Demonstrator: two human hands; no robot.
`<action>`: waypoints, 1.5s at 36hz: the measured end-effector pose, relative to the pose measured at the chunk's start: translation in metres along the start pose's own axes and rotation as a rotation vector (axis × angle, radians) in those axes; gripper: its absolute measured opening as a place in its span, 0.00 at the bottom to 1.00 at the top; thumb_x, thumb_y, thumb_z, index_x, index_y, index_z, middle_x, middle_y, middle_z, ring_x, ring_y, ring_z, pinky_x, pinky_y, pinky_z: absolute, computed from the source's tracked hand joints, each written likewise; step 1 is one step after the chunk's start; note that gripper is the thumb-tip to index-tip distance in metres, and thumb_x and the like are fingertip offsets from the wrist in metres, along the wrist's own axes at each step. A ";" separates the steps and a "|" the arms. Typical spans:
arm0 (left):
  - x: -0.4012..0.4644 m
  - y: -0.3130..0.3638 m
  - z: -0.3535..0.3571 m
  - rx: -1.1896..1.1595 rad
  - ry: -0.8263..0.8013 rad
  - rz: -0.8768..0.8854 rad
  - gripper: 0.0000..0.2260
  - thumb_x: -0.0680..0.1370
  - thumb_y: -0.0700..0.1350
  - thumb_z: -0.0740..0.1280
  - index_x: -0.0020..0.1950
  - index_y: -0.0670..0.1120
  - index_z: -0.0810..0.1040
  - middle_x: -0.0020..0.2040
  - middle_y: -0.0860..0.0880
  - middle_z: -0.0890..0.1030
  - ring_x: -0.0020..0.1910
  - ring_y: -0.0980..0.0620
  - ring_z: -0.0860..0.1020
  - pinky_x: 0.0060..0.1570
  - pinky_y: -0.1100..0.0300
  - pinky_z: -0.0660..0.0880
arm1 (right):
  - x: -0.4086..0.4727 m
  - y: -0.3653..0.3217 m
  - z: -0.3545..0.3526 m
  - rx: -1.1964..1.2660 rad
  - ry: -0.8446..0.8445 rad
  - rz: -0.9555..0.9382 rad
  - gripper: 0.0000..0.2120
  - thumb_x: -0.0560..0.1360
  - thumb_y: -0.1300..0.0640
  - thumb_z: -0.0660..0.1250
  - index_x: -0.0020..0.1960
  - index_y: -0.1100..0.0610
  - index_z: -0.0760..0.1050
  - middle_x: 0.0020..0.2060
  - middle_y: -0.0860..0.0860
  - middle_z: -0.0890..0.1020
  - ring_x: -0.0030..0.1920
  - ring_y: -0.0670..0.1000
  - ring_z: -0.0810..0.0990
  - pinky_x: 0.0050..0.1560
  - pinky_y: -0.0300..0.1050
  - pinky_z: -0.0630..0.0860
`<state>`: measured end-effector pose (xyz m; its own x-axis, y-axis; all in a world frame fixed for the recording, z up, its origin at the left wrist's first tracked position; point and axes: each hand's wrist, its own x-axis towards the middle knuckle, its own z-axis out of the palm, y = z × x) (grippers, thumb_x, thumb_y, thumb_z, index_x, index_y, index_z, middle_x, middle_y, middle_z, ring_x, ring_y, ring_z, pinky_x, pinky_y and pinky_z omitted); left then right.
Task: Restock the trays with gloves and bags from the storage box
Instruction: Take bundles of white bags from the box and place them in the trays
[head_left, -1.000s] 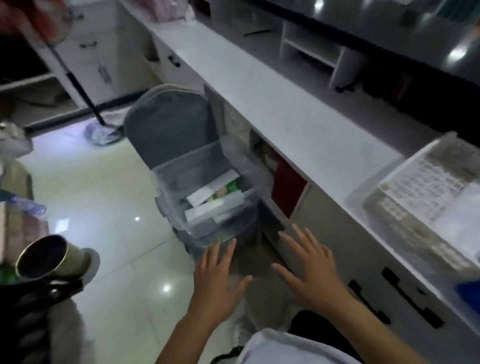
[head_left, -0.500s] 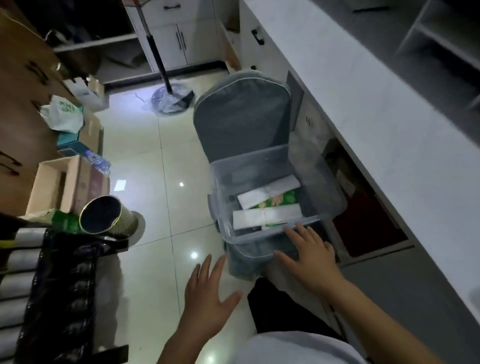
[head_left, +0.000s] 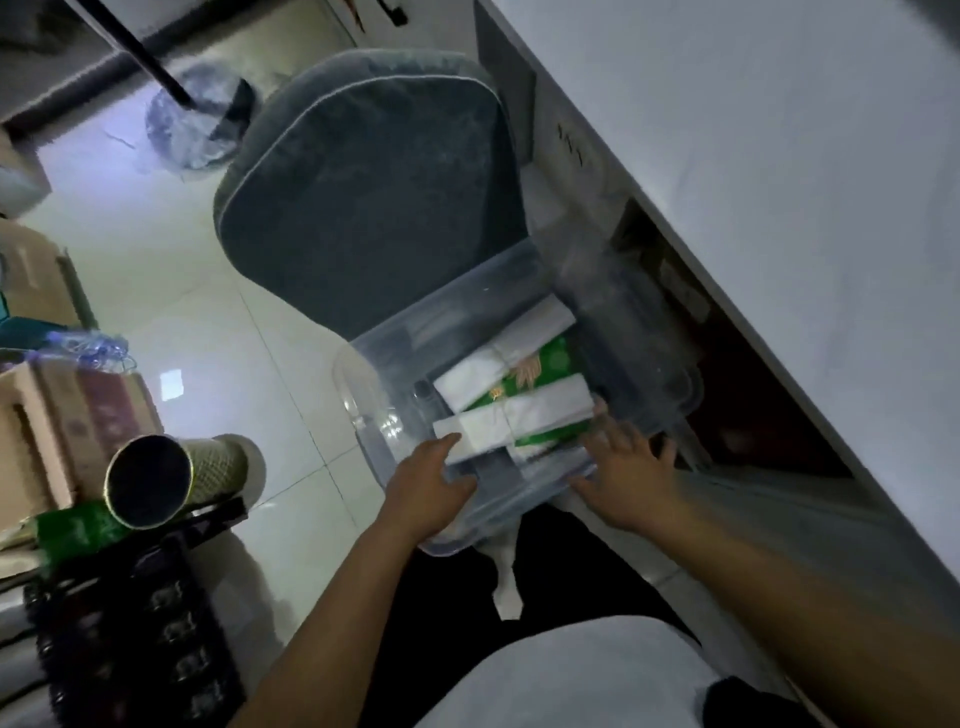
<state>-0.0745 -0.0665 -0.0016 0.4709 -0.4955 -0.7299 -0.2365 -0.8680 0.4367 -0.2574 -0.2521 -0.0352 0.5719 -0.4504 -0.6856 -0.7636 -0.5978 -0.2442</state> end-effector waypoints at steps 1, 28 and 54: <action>0.015 -0.001 0.005 0.002 -0.033 -0.016 0.30 0.78 0.50 0.69 0.78 0.52 0.63 0.77 0.47 0.65 0.74 0.49 0.66 0.69 0.58 0.63 | 0.004 0.002 0.004 -0.003 -0.005 0.014 0.31 0.75 0.36 0.57 0.75 0.43 0.60 0.80 0.50 0.51 0.78 0.55 0.51 0.70 0.69 0.47; 0.244 0.015 0.108 0.430 -0.086 0.074 0.27 0.73 0.40 0.71 0.72 0.44 0.69 0.67 0.42 0.75 0.66 0.40 0.74 0.63 0.49 0.73 | 0.018 -0.028 0.077 0.194 0.318 0.344 0.24 0.77 0.41 0.55 0.69 0.46 0.74 0.79 0.47 0.56 0.80 0.54 0.45 0.73 0.69 0.47; 0.150 -0.006 -0.005 -0.144 0.117 0.285 0.17 0.79 0.41 0.66 0.68 0.49 0.75 0.60 0.50 0.81 0.55 0.50 0.78 0.52 0.56 0.75 | 0.033 -0.048 0.000 0.314 0.273 0.326 0.25 0.75 0.43 0.61 0.69 0.50 0.73 0.73 0.53 0.69 0.75 0.59 0.60 0.73 0.63 0.54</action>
<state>0.0020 -0.1356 -0.1112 0.4995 -0.7031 -0.5061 -0.2542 -0.6774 0.6903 -0.2021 -0.2379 -0.0462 0.3149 -0.7613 -0.5668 -0.9440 -0.1891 -0.2705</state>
